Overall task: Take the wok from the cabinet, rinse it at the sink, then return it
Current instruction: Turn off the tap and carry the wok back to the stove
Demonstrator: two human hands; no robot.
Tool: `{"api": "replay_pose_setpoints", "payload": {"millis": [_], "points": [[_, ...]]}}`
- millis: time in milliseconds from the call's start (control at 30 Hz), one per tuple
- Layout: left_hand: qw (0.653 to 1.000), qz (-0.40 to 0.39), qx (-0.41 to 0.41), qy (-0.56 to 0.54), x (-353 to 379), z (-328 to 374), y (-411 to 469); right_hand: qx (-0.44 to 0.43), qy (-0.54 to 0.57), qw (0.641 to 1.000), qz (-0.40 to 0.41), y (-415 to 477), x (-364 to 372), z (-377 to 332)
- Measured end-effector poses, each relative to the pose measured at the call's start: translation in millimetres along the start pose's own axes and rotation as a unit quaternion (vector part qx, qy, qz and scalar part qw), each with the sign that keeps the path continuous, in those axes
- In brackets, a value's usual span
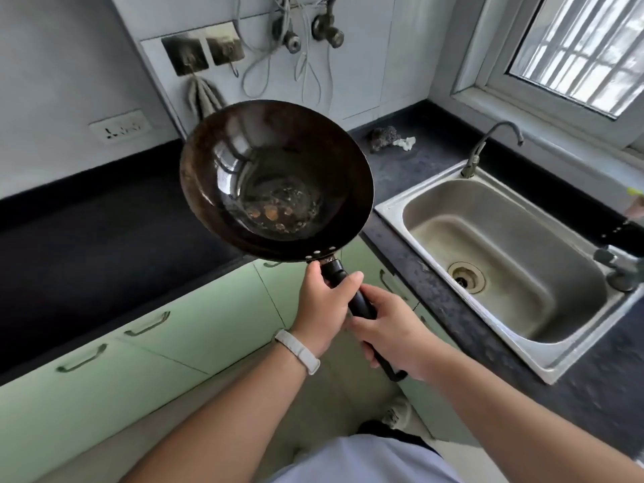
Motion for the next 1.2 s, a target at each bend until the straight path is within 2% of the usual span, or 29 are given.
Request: {"api": "replay_pose_setpoints", "payload": {"millis": [267, 567, 900, 1200], "points": [[0.998, 0.052, 0.01, -0.031, -90.8, -4.3, -46.4, -0.025, -0.039, 0.997, -0.057, -18.7, 86.1, -23.1], [0.983, 0.174, -0.001, -0.056, -181.8, -11.4, -81.5, -0.025, -0.096, 0.981, -0.167, -5.3, 168.1, -44.5], [0.945, 0.317, -0.034, -0.071, -266.3, -36.6, -83.5, -0.015, -0.15, 0.938, -0.313, 46.2, 246.3, -64.3], [0.901, 0.423, -0.051, -0.079, -330.6, -25.9, -57.6, -0.029, -0.172, 0.89, -0.421, 111.9, 306.9, -102.4]]}}
Point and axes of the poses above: each hand's wrist, its own y-axis towards the middle knuckle, its own x-axis out of the palm, z = x × y, the point moved 1 cm from there along y, towards the middle knuckle, and after that the axes turned 1 degree about y, right-handed, at the moved point
